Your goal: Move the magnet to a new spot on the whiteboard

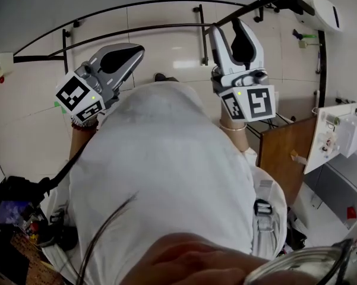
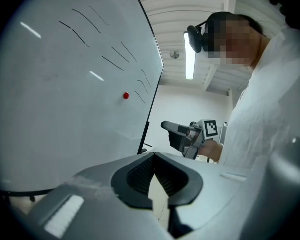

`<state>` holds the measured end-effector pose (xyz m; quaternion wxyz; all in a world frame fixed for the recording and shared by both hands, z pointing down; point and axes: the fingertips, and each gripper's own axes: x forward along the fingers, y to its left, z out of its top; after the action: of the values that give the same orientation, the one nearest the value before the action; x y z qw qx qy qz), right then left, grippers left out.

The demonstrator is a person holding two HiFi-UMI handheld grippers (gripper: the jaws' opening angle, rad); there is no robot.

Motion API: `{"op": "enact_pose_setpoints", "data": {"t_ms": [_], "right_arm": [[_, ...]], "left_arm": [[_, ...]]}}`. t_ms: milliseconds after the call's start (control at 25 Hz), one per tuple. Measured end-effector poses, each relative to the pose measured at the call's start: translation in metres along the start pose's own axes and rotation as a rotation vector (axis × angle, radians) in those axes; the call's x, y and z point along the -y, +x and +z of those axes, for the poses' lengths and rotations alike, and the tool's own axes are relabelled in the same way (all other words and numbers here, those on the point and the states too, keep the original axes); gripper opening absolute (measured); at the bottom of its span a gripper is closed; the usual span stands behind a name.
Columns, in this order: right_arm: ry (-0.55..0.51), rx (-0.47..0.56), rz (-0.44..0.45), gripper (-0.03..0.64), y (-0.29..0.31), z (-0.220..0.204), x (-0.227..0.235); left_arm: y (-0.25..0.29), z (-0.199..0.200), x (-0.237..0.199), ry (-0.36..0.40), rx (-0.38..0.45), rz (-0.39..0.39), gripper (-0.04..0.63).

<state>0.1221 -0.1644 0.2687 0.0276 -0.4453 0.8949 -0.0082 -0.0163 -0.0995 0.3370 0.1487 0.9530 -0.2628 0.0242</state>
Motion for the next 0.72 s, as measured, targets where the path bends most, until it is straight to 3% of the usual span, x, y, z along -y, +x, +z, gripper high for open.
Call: {"op": "enact_pose_setpoints", "data": {"t_ms": [160, 360, 560, 720], "right_arm": [[-0.015, 0.007, 0.024, 0.181, -0.005, 0.009, -0.022], [0.054, 0.001, 0.061, 0.181, 0.011, 0.005, -0.066], [0.029, -0.022, 0.141, 0.181, 0.012, 0.002, -0.127], [0.023, -0.049, 0.106, 0.181, -0.007, -0.002, -0.150]], "left_arm": [[-0.030, 0.008, 0.010, -0.008, 0.051, 0.028, 0.002], [-0.077, -0.014, 0.014, 0.012, 0.006, 0.091, 0.002], [-0.109, -0.032, 0.028, -0.017, 0.026, 0.088, 0.002], [-0.127, -0.048, 0.049, -0.021, 0.014, 0.048, 0.002]]}}
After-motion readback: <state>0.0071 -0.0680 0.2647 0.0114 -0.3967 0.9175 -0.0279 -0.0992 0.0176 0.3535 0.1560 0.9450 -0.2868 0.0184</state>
